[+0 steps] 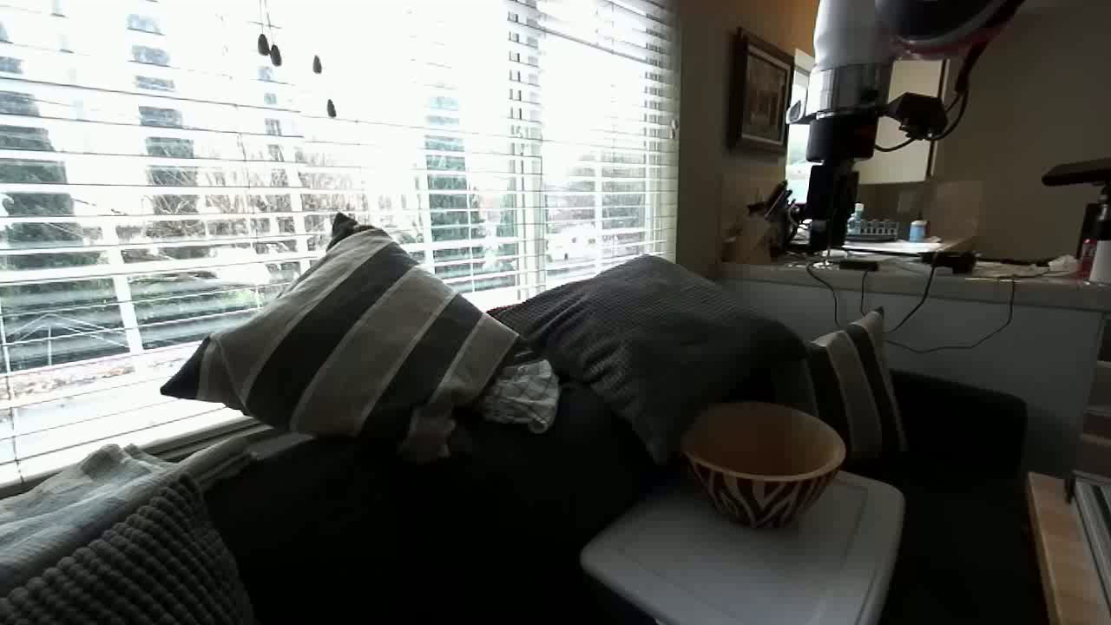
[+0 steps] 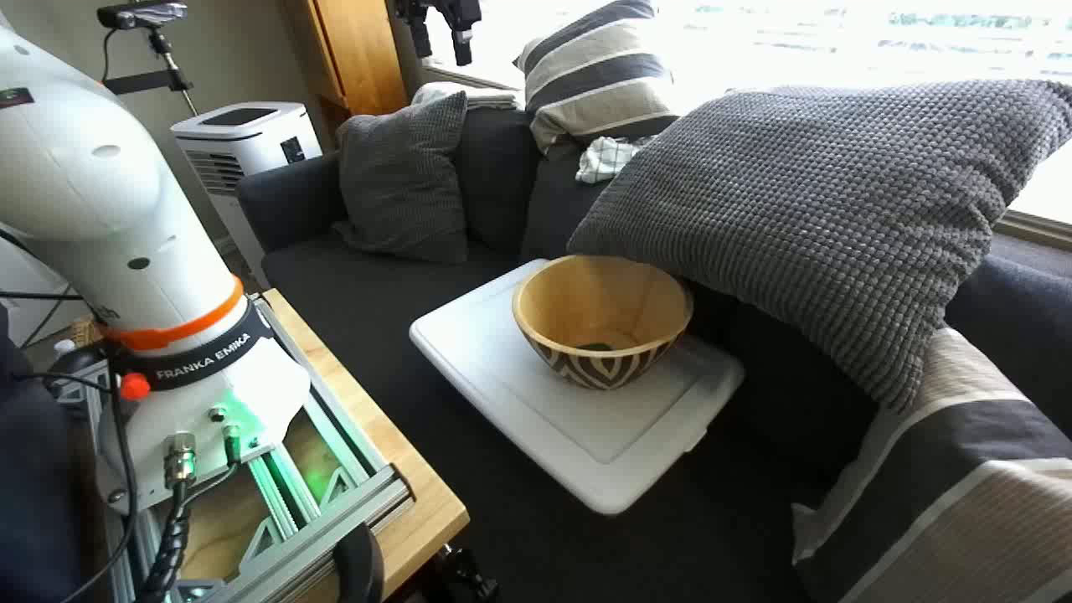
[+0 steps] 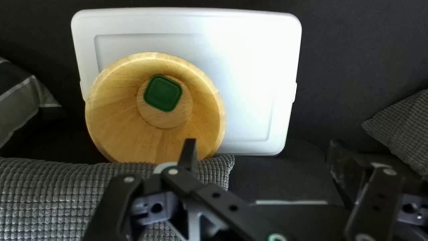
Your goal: Move the transparent bowl to the left
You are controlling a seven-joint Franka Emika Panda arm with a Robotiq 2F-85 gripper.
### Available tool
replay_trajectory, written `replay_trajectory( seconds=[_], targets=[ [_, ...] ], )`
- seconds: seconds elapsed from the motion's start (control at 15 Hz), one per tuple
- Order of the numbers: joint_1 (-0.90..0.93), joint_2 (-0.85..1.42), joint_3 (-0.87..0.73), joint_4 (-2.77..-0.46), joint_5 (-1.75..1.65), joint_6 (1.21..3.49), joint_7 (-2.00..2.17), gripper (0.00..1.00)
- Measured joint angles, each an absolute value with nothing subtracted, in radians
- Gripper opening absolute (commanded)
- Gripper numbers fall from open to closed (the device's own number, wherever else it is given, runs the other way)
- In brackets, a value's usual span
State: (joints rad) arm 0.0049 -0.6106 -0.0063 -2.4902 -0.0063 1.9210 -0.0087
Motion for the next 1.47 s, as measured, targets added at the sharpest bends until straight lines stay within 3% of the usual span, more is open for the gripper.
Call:
replay_trajectory(
  seconds=[1.47],
  targets=[
    [-0.004,-0.598,-0.010,-2.482,0.019,1.969,0.047,1.00]
  ],
)
